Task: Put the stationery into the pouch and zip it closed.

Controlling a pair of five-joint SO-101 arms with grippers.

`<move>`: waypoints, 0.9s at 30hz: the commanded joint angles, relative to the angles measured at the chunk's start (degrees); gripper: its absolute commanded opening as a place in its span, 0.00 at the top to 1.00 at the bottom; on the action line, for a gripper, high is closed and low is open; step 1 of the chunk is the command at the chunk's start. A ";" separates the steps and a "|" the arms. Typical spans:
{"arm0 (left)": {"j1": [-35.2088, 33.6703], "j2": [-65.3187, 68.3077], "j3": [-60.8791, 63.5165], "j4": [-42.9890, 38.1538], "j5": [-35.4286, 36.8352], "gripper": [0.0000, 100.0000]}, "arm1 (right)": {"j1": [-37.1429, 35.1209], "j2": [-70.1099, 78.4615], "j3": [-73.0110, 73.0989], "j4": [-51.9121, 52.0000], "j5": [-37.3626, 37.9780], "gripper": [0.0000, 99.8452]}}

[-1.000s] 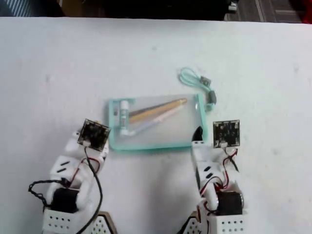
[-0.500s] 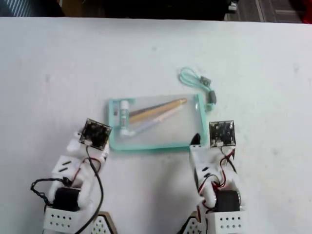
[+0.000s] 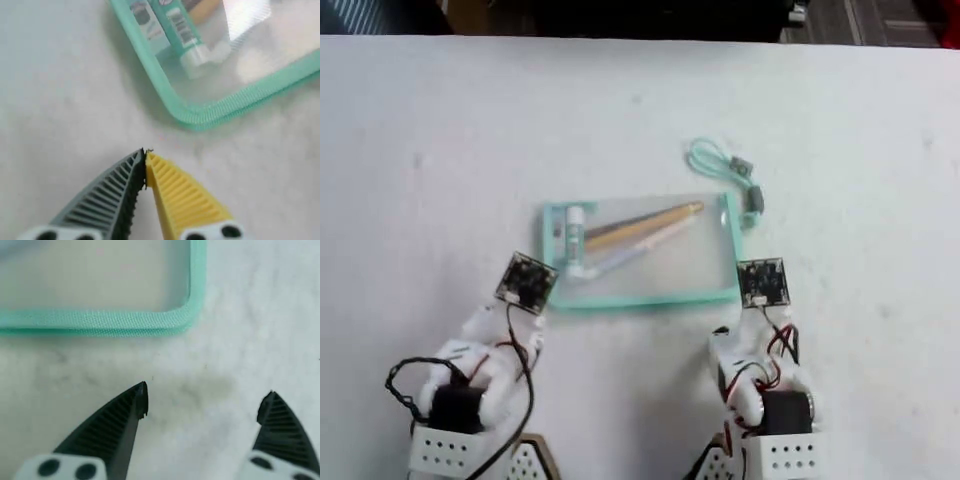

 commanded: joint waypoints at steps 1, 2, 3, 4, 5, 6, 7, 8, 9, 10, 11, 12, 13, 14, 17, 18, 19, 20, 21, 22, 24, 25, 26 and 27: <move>0.75 -0.48 -0.09 4.75 -0.35 0.98 | -0.04 -0.22 0.53 0.48 0.18 0.67; 0.75 -0.48 -0.09 5.36 -0.26 0.98 | -0.04 -0.22 0.53 0.48 0.35 0.67; 0.48 -0.48 -0.09 5.27 -0.26 0.98 | -0.04 -0.22 0.53 0.48 0.53 0.67; 0.40 -0.48 -0.09 5.27 -0.18 0.98 | -0.04 -0.22 0.53 0.48 0.53 0.67; 0.40 -0.48 -0.09 5.27 -0.18 0.98 | -0.04 -0.22 0.53 0.48 0.62 0.67; 0.40 -0.48 -0.09 5.27 -0.18 0.98 | -0.04 -0.22 0.53 0.48 0.62 0.67; 0.40 -0.48 -0.09 5.27 -0.18 0.98 | -0.04 -0.22 0.53 0.48 0.62 0.67; 0.40 -0.48 -0.09 5.27 -0.18 0.98 | -0.04 -0.22 0.53 0.48 0.62 0.67; 0.40 -0.48 -0.09 5.27 -0.18 0.98 | -0.04 -0.22 0.53 0.48 0.62 0.67; 0.40 -0.48 -0.09 5.27 -0.18 0.98 | -0.04 -0.22 0.53 0.48 0.62 0.67; 0.40 -0.48 -0.09 5.27 -0.18 0.98 | -0.04 -0.22 0.53 0.48 0.62 0.67; 0.40 -0.48 -0.09 5.27 -0.18 0.98 | -0.04 -0.22 0.53 0.48 0.62 0.67; 0.40 -0.48 -0.09 5.27 -0.18 0.98 | -0.04 -0.22 0.53 0.48 0.62 0.67; 0.40 -0.48 -0.09 5.27 -0.18 0.98 | -0.04 -0.22 0.53 0.48 0.62 0.67; 0.40 -0.48 -0.09 5.27 -0.18 0.98 | -0.04 -0.13 0.53 0.48 0.70 0.67; 0.40 -0.48 -0.09 5.27 -0.18 0.98 | -0.22 -0.13 0.53 0.48 0.70 0.67; 0.40 -0.48 -0.09 5.27 -0.18 0.98 | -0.40 -0.13 0.53 0.40 0.70 0.67; 0.40 -0.48 -0.09 5.27 -0.09 0.98 | -0.40 -0.13 0.53 0.40 0.70 0.67; 0.40 -0.48 -0.09 5.27 0.44 0.98 | -0.40 -0.13 0.53 0.40 0.70 0.67; 0.40 -0.48 -0.09 5.27 1.76 0.98 | -0.40 -0.13 0.53 0.40 0.70 0.67; 0.40 -0.48 -0.09 5.27 6.24 0.98 | -0.40 -0.13 0.53 0.40 0.88 0.68; 0.40 -0.48 -0.09 5.36 8.26 0.98 | -0.40 -0.13 0.53 0.40 2.02 0.69; 0.40 -0.48 -0.09 5.36 9.93 0.98 | -0.40 -0.13 0.53 0.40 4.31 0.72; 0.40 -0.48 -0.09 5.36 10.37 0.98 | -0.31 -0.13 0.53 0.57 7.38 0.75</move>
